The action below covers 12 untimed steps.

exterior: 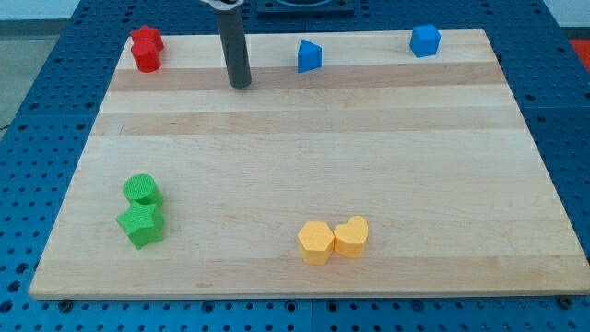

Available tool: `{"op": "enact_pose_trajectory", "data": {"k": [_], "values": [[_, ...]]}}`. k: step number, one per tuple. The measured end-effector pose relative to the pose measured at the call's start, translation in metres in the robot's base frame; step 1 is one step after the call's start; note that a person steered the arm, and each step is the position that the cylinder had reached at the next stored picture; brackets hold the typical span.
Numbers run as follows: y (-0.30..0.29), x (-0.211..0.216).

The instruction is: Slide the blue triangle closer to the blue cube

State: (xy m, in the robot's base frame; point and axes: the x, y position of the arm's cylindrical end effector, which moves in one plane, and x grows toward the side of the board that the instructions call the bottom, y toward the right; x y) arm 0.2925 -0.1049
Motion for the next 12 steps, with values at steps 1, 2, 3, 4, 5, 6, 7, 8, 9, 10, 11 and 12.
{"op": "enact_pose_trajectory", "data": {"k": [1,2,3,4,5,6,7,8,9,10,11,12], "values": [[0.039,-0.028],[0.130,-0.031],[0.210,-0.031],[0.232,-0.031],[0.169,-0.028],[0.100,-0.029],[0.099,-0.056],[0.151,-0.073],[0.224,-0.073],[0.276,-0.073],[0.263,-0.074],[0.207,-0.074]]}}
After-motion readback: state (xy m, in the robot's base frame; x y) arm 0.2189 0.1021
